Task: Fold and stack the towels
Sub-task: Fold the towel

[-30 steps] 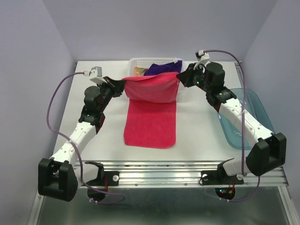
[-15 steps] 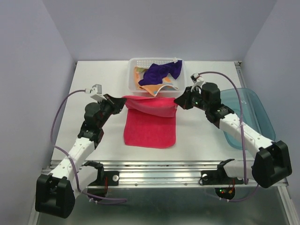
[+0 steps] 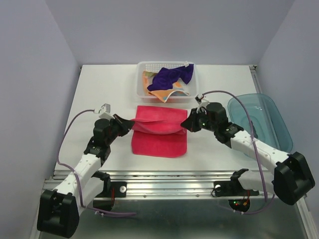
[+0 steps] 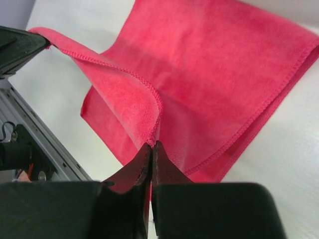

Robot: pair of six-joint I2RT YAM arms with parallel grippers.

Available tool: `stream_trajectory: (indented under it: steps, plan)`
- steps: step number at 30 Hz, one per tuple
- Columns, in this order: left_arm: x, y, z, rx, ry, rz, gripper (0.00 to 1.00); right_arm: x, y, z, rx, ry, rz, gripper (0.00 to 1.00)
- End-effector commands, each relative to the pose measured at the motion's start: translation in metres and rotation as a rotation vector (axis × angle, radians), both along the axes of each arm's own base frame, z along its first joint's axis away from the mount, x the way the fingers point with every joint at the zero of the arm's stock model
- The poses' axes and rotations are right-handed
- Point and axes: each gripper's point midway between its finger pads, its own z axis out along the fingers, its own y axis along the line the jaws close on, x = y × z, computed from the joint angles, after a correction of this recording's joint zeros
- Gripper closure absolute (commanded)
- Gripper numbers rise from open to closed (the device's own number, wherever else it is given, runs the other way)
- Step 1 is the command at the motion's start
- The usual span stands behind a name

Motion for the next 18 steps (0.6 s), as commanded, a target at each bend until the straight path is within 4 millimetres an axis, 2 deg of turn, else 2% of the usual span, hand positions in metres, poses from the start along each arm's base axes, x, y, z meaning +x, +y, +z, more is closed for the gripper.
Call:
stream_trajectory:
  steps: [1, 5, 9, 13, 15, 18]
  plan:
    - [-0.015, 0.003, -0.026, -0.004, 0.091, 0.007, 1.00, -0.005, 0.006, -0.019, -0.016, 0.034, -0.028, 0.99]
    - [-0.031, 0.005, -0.054, -0.005, 0.208, 0.012, 1.00, -0.018, 0.008, -0.044, -0.048, 0.098, -0.034, 0.99]
    - [-0.046, 0.008, -0.073, -0.016, 0.282, 0.027, 1.00, -0.026, 0.002, -0.056, -0.080, 0.133, -0.062, 0.99]
    - [-0.058, 0.003, -0.081, -0.020, 0.324, -0.012, 1.00, -0.029, -0.006, -0.058, -0.098, 0.138, -0.092, 0.99]
    - [-0.062, 0.000, -0.083, -0.033, 0.341, -0.025, 1.00, -0.038, -0.010, -0.069, -0.120, 0.176, -0.088, 0.99]
    - [-0.068, -0.003, -0.085, -0.060, 0.378, -0.034, 1.00, -0.045, -0.010, -0.074, -0.119, 0.197, -0.078, 0.99]
